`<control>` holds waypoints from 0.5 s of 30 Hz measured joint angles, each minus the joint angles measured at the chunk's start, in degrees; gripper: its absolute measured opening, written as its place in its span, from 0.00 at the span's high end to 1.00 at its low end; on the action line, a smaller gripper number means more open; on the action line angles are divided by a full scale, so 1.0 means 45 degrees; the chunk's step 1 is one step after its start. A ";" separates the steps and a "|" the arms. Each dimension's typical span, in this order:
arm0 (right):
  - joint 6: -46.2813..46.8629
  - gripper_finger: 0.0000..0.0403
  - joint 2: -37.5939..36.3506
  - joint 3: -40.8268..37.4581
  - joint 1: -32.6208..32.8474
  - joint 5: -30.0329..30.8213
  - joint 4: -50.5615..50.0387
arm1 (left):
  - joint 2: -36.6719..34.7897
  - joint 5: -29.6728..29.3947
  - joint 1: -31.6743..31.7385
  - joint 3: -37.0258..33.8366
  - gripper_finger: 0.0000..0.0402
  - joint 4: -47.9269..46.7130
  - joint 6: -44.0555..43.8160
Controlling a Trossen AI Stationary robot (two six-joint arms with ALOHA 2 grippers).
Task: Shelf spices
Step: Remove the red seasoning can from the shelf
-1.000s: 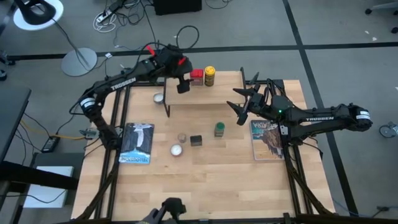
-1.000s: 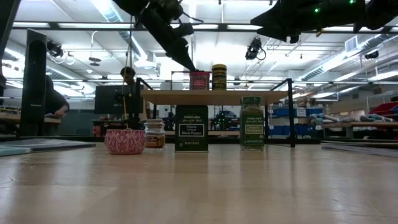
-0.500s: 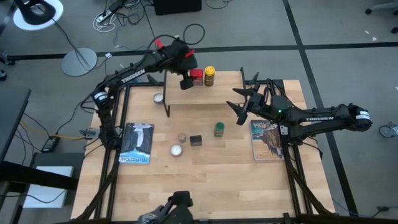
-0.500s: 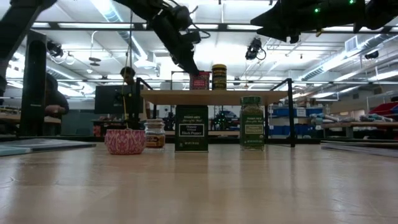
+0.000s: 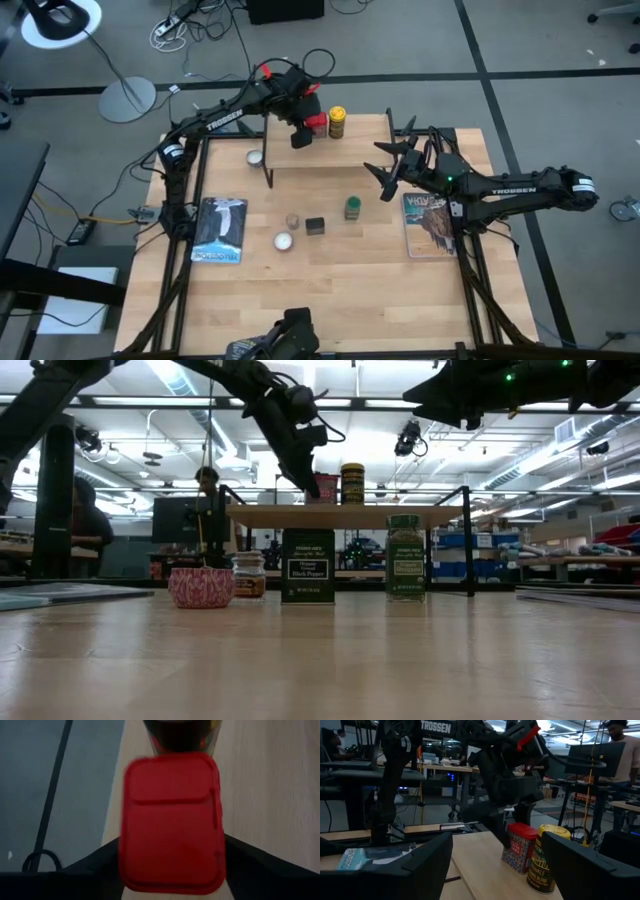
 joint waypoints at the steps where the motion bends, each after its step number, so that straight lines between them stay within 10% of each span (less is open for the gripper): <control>1: 0.0000 0.24 0.0000 0.0000 0.0000 0.0000 0.0000 | -0.0016 -0.0009 -0.0019 0.0015 0.36 -0.0003 0.0005; 15: 0.0000 0.24 0.0000 0.0000 -0.0010 0.0005 0.0000 | -0.0501 0.0082 -0.0157 0.0021 0.50 -0.0463 -0.0747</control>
